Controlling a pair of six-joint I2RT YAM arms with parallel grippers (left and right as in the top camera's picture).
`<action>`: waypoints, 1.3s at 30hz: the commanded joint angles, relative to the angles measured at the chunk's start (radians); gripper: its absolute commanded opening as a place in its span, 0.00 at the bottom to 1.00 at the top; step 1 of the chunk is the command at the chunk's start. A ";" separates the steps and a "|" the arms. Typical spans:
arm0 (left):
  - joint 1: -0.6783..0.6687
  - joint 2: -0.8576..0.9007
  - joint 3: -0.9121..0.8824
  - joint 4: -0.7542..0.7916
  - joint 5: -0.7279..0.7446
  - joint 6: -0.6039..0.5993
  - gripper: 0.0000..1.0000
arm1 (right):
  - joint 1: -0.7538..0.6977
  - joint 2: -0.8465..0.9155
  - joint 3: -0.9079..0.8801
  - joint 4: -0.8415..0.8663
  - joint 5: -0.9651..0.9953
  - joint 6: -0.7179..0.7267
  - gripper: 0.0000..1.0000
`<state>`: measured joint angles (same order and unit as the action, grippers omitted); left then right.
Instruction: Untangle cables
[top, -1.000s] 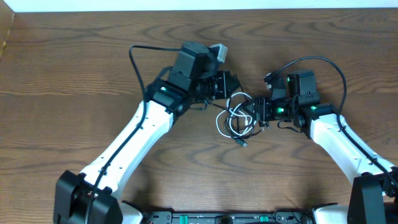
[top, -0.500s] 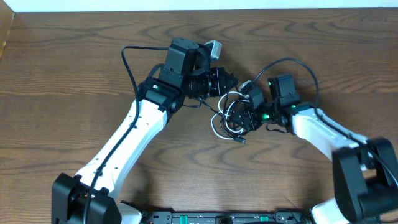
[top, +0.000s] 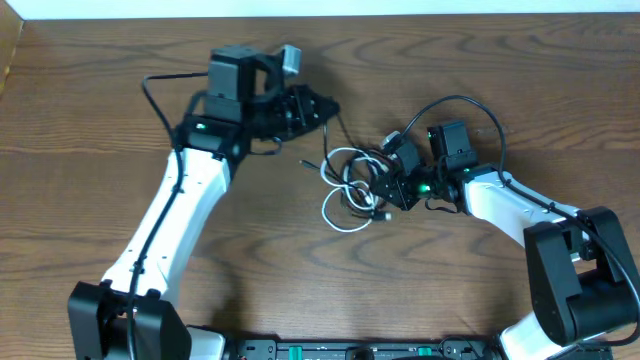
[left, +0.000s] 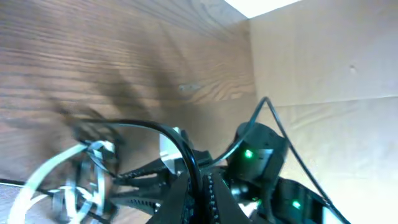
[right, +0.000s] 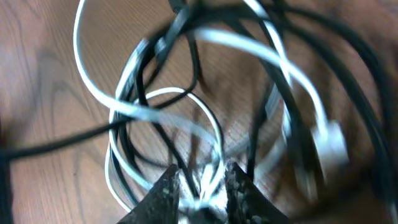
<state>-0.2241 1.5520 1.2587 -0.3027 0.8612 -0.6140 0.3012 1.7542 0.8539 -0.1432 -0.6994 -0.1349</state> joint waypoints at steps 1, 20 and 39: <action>0.010 -0.023 0.010 0.008 0.124 -0.025 0.07 | 0.039 0.008 0.013 0.021 0.001 -0.043 0.19; 0.010 -0.023 0.010 0.194 0.325 -0.257 0.07 | 0.099 0.099 0.013 0.337 0.052 -0.092 0.25; 0.046 -0.024 0.010 0.436 0.411 -0.455 0.07 | 0.011 0.024 0.013 0.332 -0.014 0.147 0.01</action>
<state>-0.2092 1.5517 1.2579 0.1234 1.2404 -1.1027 0.3813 1.8542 0.8581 0.2432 -0.6590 -0.1387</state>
